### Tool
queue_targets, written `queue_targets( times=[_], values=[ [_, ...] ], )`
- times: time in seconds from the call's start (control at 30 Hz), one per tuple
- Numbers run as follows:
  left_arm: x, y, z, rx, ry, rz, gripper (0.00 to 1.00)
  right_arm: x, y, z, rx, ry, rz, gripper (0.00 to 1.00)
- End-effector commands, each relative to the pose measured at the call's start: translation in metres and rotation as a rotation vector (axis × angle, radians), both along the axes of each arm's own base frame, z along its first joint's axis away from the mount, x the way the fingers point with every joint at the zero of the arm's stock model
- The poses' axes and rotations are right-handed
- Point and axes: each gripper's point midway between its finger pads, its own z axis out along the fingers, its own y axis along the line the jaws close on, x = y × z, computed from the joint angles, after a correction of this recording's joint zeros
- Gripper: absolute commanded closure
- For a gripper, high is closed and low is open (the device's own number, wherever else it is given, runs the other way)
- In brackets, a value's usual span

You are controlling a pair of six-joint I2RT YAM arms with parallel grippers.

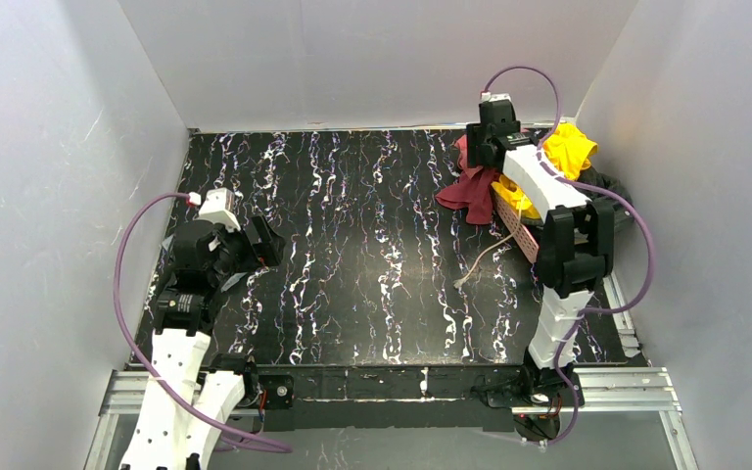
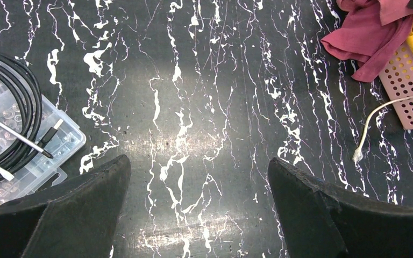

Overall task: Fold and stack the mixed laundry pile
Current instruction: Pick up the T-shirt and place it in the bin.

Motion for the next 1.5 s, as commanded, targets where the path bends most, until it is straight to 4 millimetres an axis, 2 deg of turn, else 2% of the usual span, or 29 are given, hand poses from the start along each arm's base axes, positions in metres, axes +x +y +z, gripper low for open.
queue_targets(
  times=[0.0,0.1,0.2,0.3,0.37,0.47,0.57,0.77,0.9,0.97,1.0,1.13,1.23,1.3,1.47],
  values=[
    [0.002,-0.001,-0.008,0.004,0.033,-0.006,0.02,0.017,-0.009,0.027,-0.069,-0.065,-0.023,0.27],
    [0.005,-0.001,-0.018,0.008,0.094,-0.004,0.02,0.019,-0.006,0.027,-0.078,-0.070,-0.022,0.34],
    [0.006,0.002,-0.040,0.017,0.203,0.018,0.02,0.021,-0.002,0.031,-0.069,-0.094,-0.010,0.44],
    [0.006,0.010,-0.070,0.055,0.360,0.057,0.02,0.024,0.001,0.032,-0.060,-0.090,0.000,0.63],
    [0.004,0.017,-0.091,0.094,0.476,0.085,0.02,0.024,0.003,0.034,-0.057,-0.092,0.002,0.81],
    [0.003,0.023,-0.107,0.109,0.560,0.106,0.02,0.023,0.006,0.045,-0.037,-0.118,0.001,0.98],
    [0.001,0.030,-0.120,0.134,0.623,0.133,0.02,0.022,0.008,0.071,-0.011,-0.172,-0.005,0.99],
    [-0.005,0.055,-0.135,0.190,0.707,0.229,0.02,0.010,0.007,0.172,0.062,-0.362,-0.018,0.99],
    [-0.010,0.083,-0.150,0.191,0.811,0.353,0.02,-0.011,0.019,0.246,0.179,-0.503,0.044,0.99],
    [-0.012,0.093,-0.152,0.181,0.834,0.391,0.02,-0.027,0.030,0.290,0.260,-0.593,0.114,0.99],
    [-0.012,0.096,-0.151,0.185,0.829,0.404,0.02,-0.040,0.036,0.317,0.302,-0.652,0.158,0.99],
    [-0.011,0.112,-0.136,0.228,0.749,0.480,0.02,-0.094,0.070,0.402,0.474,-0.845,0.414,0.99],
    [-0.001,0.108,-0.119,0.195,0.642,0.468,0.02,-0.139,0.089,0.455,0.585,-0.959,0.586,0.99],
    [0.006,0.099,-0.107,0.151,0.560,0.426,0.02,-0.164,0.099,0.480,0.658,-1.009,0.682,0.99],
    [0.021,0.046,-0.070,0.004,0.327,0.163,0.02,-0.222,0.120,0.527,0.874,-1.079,0.909,0.99]
  ],
)
